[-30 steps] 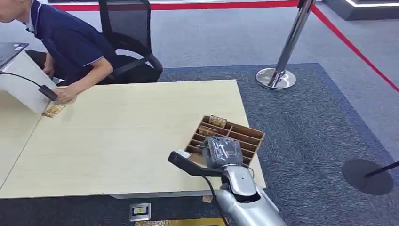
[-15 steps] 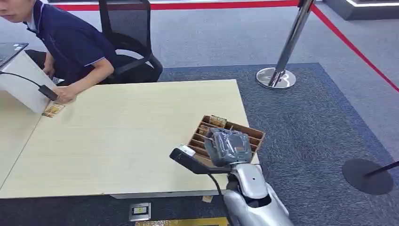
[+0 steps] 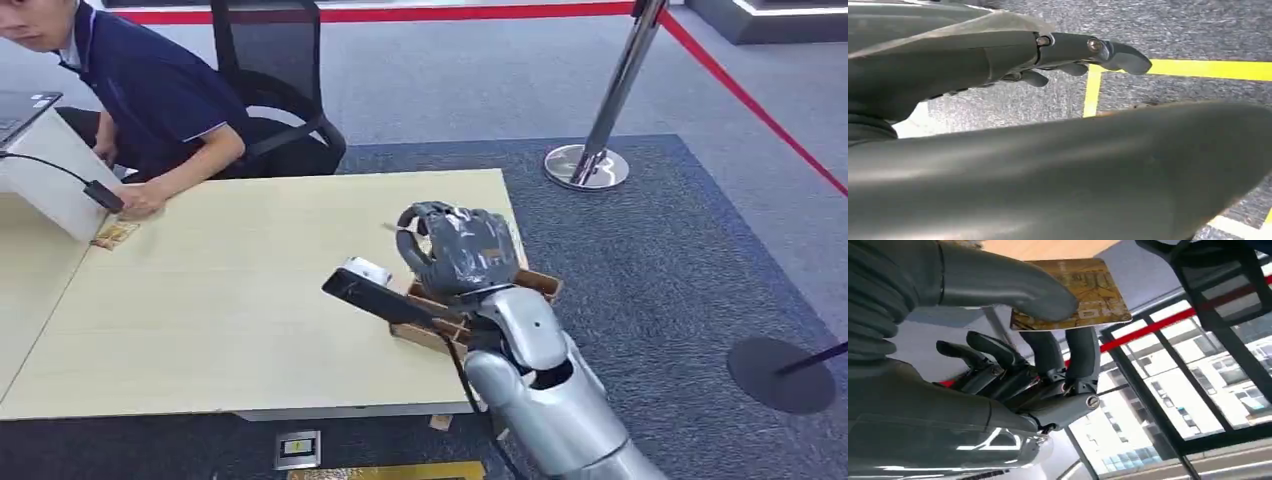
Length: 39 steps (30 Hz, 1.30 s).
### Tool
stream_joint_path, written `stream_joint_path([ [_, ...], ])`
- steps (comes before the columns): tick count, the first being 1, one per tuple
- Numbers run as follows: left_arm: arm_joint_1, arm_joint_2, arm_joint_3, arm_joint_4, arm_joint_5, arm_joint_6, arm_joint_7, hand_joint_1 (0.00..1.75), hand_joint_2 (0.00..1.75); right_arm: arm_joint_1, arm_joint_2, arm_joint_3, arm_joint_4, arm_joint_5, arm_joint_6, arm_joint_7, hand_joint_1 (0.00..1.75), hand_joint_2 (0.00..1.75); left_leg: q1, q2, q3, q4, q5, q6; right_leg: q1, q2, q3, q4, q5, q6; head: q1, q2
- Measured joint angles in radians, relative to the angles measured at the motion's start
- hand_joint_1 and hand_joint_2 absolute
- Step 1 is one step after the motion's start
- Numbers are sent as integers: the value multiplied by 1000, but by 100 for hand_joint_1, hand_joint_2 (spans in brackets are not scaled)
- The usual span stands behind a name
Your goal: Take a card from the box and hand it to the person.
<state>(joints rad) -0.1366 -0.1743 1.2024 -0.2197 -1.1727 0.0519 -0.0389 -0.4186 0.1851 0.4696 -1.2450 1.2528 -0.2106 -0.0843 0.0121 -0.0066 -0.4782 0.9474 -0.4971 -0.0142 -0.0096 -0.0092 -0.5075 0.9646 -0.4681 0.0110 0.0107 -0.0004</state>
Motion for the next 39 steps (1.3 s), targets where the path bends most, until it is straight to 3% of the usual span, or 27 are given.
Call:
stream_joint_path([
  [10,5,-14,2,6,11,2,4,0,0,-281,126,0,380,-30,-55,-32,175,175,0,0,-4,0,3,-1,0,0,-4,1,3,-1,-1,0],
  [17,16,-20,3,12,11,10,17,0,0,-381,138,42,559,-138,-88,-27,175,175,0,0,-6,0,4,0,0,0,-5,0,4,-1,0,0],
  [39,16,-26,5,13,-1,19,10,0,0,-433,138,315,692,-377,-69,3,175,175,0,0,-6,0,4,0,0,0,-5,0,4,-1,-1,0],
])
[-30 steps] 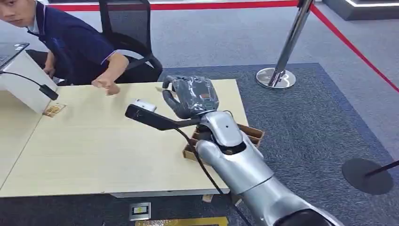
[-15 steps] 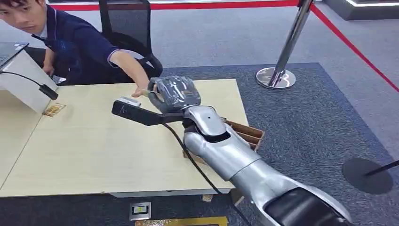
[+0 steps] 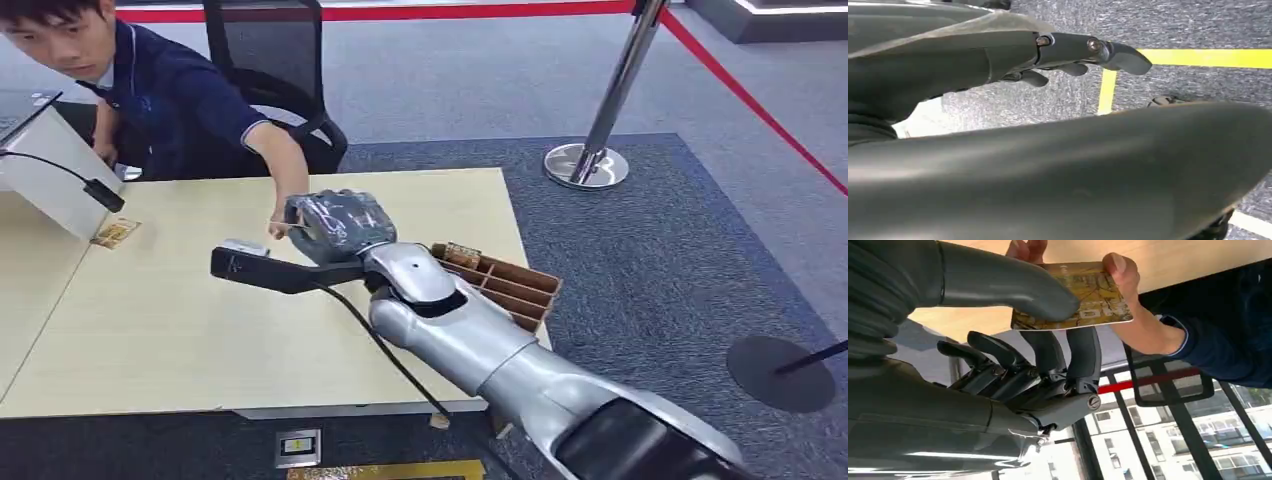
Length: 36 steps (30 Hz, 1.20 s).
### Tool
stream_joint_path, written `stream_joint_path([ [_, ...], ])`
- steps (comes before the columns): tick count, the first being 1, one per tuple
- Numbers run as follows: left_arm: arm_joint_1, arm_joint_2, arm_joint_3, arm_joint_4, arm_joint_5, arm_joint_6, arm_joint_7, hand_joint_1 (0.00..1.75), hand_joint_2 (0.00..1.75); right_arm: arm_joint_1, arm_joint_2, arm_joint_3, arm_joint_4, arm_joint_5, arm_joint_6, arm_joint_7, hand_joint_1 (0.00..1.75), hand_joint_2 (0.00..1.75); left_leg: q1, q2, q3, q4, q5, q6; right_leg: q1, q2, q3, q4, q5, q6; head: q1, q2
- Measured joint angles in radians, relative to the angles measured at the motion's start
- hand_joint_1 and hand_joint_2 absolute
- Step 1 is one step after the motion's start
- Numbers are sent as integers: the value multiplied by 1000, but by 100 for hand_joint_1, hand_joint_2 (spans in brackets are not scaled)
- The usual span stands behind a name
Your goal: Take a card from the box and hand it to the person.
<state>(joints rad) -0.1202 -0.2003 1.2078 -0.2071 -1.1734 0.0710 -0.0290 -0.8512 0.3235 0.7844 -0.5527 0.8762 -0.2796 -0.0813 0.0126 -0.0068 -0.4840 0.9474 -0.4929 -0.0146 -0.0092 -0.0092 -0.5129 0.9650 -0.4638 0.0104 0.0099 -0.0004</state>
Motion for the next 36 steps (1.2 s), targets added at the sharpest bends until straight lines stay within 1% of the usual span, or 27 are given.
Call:
stream_joint_path([
  [2,0,0,0,0,-4,-1,0,0,0,0,0,14,5,-6,-1,2,175,175,0,0,0,0,0,0,0,0,0,0,0,0,0,0],
  [3,0,0,0,0,-6,-1,0,0,0,0,0,21,8,-10,-2,4,150,175,0,0,0,0,0,0,0,0,0,0,0,0,0,0],
  [4,0,0,0,0,-7,-1,0,0,0,0,0,26,10,-16,-4,4,103,175,0,0,0,0,0,0,0,0,0,0,0,0,0,0],
  [5,0,0,0,0,-7,-1,0,0,0,1,0,29,11,-25,-8,3,23,175,0,0,0,0,0,0,0,0,0,0,0,0,0,0],
  [6,-1,0,0,0,-8,-1,1,0,0,1,0,29,14,-37,-15,-2,0,175,0,0,0,0,0,0,0,0,0,0,0,0,0,0],
  [9,-1,0,0,0,-8,0,8,0,0,1,0,30,19,-74,-43,-24,0,175,0,0,0,0,0,0,0,0,0,0,0,0,0,0],
  [13,0,0,0,0,2,5,6,0,0,16,0,5,9,-146,-58,-109,0,175,0,0,0,0,0,0,0,0,0,0,0,0,0,0],
  [14,0,0,2,0,8,9,6,0,0,30,0,-12,-12,-164,-60,-140,0,175,0,0,0,0,0,0,0,0,0,0,0,0,0,0],
  [16,0,0,4,0,15,14,6,0,0,72,-3,-45,-75,-182,-40,-177,0,175,0,0,0,0,0,0,0,0,-1,0,0,0,1,0],
  [18,2,0,10,0,20,17,6,0,0,149,-11,-84,-206,-192,-1,-195,0,175,0,0,0,0,0,0,0,0,-2,0,0,0,0,0],
  [21,6,0,20,0,29,18,8,0,0,263,-41,-139,-413,-209,31,-213,0,175,0,0,-1,0,0,0,0,0,-2,-1,0,0,0,0],
  [24,7,0,24,0,34,19,11,0,0,344,-73,-176,-564,-223,52,-225,0,175,0,0,-1,1,0,0,0,0,-3,-2,0,0,0,0],
  [27,15,0,35,0,51,25,21,0,0,535,-124,-239,-829,-298,84,-273,0,175,0,-2,-1,1,-1,1,0,0,-2,-3,0,2,0,0],
  [28,17,0,40,0,55,29,26,0,0,611,-136,-281,-924,-328,92,-282,0,175,0,-2,-2,1,-1,1,0,0,-2,-3,0,2,0,0],
  [31,18,0,50,0,61,37,36,0,0,772,-153,-402,-1118,-360,137,-306,0,175,0,-1,-3,1,-2,2,0,0,-3,-3,-1,2,0,0],
  [34,18,-1,53,0,66,43,45,0,0,914,-149,-536,-1263,-365,132,-313,0,175,0,-2,-3,1,-2,2,0,0,-3,-3,-1,2,1,0],
  [36,18,-2,58,0,74,51,46,0,0,982,-141,-633,-1306,-356,113,-280,0,175,0,-1,-3,1,-2,2,0,0,-3,-3,-1,2,1,0],
])
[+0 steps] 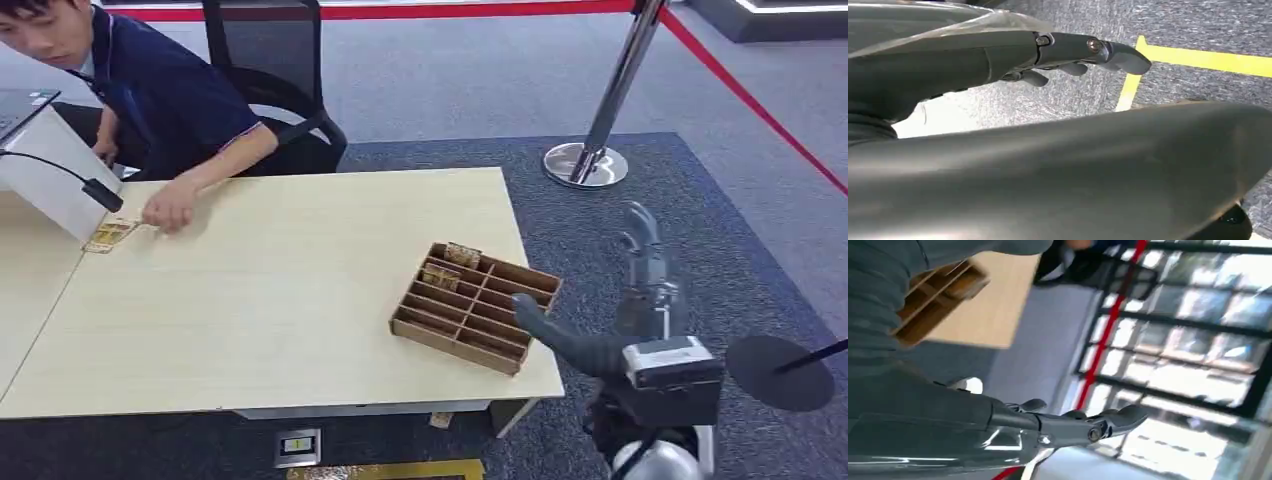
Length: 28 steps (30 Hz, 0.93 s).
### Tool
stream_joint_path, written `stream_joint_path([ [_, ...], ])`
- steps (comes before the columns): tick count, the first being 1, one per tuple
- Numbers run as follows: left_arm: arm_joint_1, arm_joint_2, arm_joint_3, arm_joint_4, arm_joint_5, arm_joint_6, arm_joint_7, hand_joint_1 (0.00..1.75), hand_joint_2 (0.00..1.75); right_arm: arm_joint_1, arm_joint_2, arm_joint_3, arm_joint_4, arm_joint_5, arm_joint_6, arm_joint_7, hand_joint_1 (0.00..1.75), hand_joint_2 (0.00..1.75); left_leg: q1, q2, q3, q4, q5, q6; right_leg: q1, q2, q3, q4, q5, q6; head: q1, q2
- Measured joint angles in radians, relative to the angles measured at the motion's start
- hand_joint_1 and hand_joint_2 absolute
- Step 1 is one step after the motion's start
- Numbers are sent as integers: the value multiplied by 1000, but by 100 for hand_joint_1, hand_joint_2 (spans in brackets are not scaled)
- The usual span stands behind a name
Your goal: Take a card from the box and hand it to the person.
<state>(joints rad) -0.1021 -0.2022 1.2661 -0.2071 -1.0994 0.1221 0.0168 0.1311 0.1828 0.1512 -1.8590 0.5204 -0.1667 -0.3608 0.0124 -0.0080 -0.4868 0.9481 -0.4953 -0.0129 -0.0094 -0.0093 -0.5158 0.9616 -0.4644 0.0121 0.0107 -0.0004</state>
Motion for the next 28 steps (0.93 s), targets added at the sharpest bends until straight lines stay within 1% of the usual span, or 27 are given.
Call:
stream_joint_path([
  [1,0,-2,3,0,3,3,0,0,0,27,5,-44,-4,3,-6,16,0,175,0,0,0,0,0,0,0,0,1,0,0,0,-1,0],
  [2,0,-3,7,0,5,5,0,0,0,49,15,-118,0,13,-11,32,0,175,0,0,0,0,0,0,0,0,0,0,0,0,0,0],
  [3,0,-4,11,0,8,8,1,0,0,59,22,-184,19,30,-14,35,0,175,0,0,-1,0,0,0,0,0,1,0,0,0,0,0],
  [5,0,-6,15,0,10,11,2,0,0,44,40,-344,120,90,-19,80,0,175,0,0,-1,0,0,0,0,0,1,0,1,-1,-1,0],
  [6,0,-8,16,0,10,11,2,0,0,27,39,-419,196,121,-46,80,0,175,0,0,-1,0,1,1,0,0,2,0,2,0,0,0],
  [7,0,-9,16,0,10,11,2,0,0,3,37,-491,282,163,-79,91,0,175,0,0,-1,0,1,1,0,0,1,0,2,1,0,0],
  [8,0,-9,16,0,10,10,2,0,0,-32,20,-567,418,227,-141,116,0,175,0,0,-1,0,1,1,0,0,2,-1,3,1,-1,0],
  [9,-1,-10,16,0,10,6,2,0,0,-72,1,-631,556,266,-186,139,0,175,0,0,-1,0,2,1,0,0,2,-1,4,1,0,0],
  [11,-3,-11,16,0,10,0,-2,0,0,-125,-40,-741,815,287,-215,172,0,175,-1,0,-1,0,3,3,0,0,2,-1,4,2,0,0],
  [12,-2,-11,16,0,9,0,-3,0,0,-143,-54,-777,914,296,-233,179,0,175,-2,0,-1,0,3,3,-1,0,1,-1,4,3,-1,0],
  [13,-2,-11,16,0,8,-5,-5,0,0,-161,-65,-806,1009,311,-234,209,0,175,-1,0,-1,0,3,3,-1,0,1,-1,5,2,0,0],
  [14,-3,-11,16,0,7,-11,-7,0,0,-177,-75,-826,1091,332,-216,272,0,175,-1,0,-1,0,3,3,-1,0,0,-1,5,2,-1,0],
  [16,-6,-11,16,0,0,-26,-13,0,0,-197,-91,-859,1260,354,-150,422,0,175,-1,1,-1,0,3,3,0,0,0,-1,4,2,0,0],
  [18,-5,-11,14,0,-11,-35,-13,0,0,-201,-89,-867,1367,399,-64,548,0,175,0,0,-1,-1,3,2,0,0,-1,-1,3,1,0,0],
  [19,-5,-11,14,0,-11,-36,-13,0,0,-202,-86,-868,1414,419,-37,588,0,175,0,0,-2,-1,3,2,0,0,-1,0,3,1,0,0],
  [20,-5,-11,14,0,-11,-37,-13,0,0,-201,-82,-868,1447,431,-23,607,0,175,0,1,-2,-1,3,2,0,0,-1,0,3,0,-1,0],
  [23,-5,-11,14,0,-11,-37,-13,0,0,-209,-66,-868,1532,449,6,638,0,175,0,1,-3,-1,3,1,0,0,-1,0,3,0,0,0],
  [27,-5,-11,14,0,-7,-38,-10,0,0,-224,-55,-868,1588,457,31,650,0,175,-1,1,-3,-1,3,1,1,0,-1,0,3,1,0,0],
  [28,-5,-11,14,0,-7,-38,-8,0,175,-228,-55,-868,1596,459,37,655,0,175,-1,1,-3,-1,3,2,1,0,-1,0,3,1,0,0],
])
